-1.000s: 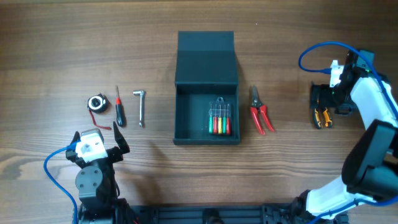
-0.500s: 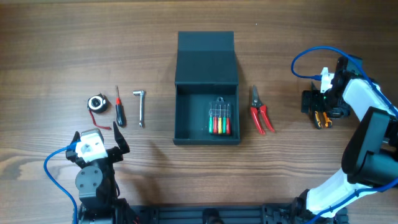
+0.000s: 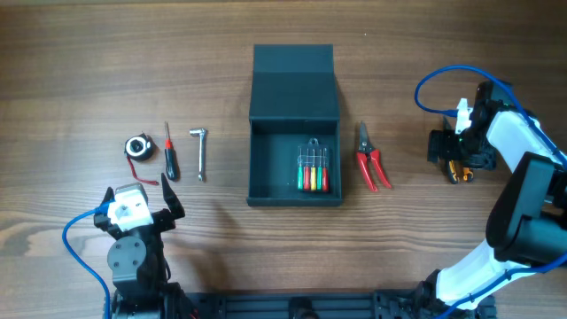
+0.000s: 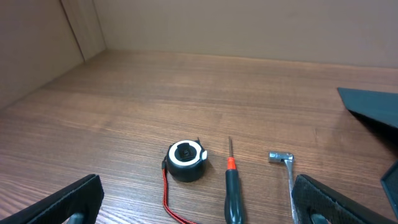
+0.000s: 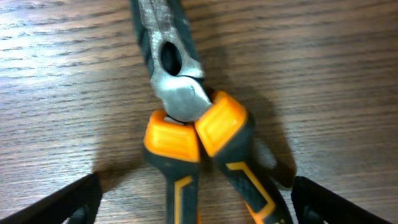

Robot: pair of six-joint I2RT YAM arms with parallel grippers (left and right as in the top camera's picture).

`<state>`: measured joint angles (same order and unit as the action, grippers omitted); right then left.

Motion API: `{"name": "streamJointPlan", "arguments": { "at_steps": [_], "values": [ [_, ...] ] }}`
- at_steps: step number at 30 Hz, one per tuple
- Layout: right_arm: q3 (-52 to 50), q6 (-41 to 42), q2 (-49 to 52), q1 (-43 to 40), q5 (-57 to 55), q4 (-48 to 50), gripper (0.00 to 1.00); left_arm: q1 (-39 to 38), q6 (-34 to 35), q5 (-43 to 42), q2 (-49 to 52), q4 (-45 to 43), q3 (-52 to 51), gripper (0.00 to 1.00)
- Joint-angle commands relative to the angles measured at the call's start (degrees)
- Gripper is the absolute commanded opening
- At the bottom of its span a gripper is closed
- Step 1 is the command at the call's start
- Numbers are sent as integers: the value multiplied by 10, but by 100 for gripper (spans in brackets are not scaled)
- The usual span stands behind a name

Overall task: Pack container
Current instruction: 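Lower the right gripper onto the orange-black needle-nose pliers and grasp them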

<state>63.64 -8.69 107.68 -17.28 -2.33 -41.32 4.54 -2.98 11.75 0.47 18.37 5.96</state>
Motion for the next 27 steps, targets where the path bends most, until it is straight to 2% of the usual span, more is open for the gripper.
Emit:
{"name": "streamJointPlan", "arguments": {
  "at_steps": [1,5,9,11,14,23,24,25,27],
  "values": [
    [-34,-19,40,2,-74,-10,89,-3,-13,3,-3,-2,-3,100],
    [-34,-11,40,2,-73,-7,82,-3,-13,3,-3,-2,-3,100],
    [-34,13,40,2,-74,-5,80,-3,-13,3,-3,-2,-3,100],
    [-34,14,40,2,-73,-5,76,-3,-13,3,-3,-2,-3,100],
    [-31,24,40,2,-74,-5,62,-3,-13,3,-3,-2,-3,100],
    [-17,44,40,2,-66,-3,60,-3,-13,3,-3,-2,-3,100],
    [-11,44,40,2,-66,-4,57,-3,-13,3,-3,-2,-3,100],
    [-2,44,40,2,-66,-10,48,-3,-13,3,-3,-2,-3,100],
    [10,44,40,2,-66,-17,45,-3,-13,3,-3,-2,-3,100]
  ]
}}
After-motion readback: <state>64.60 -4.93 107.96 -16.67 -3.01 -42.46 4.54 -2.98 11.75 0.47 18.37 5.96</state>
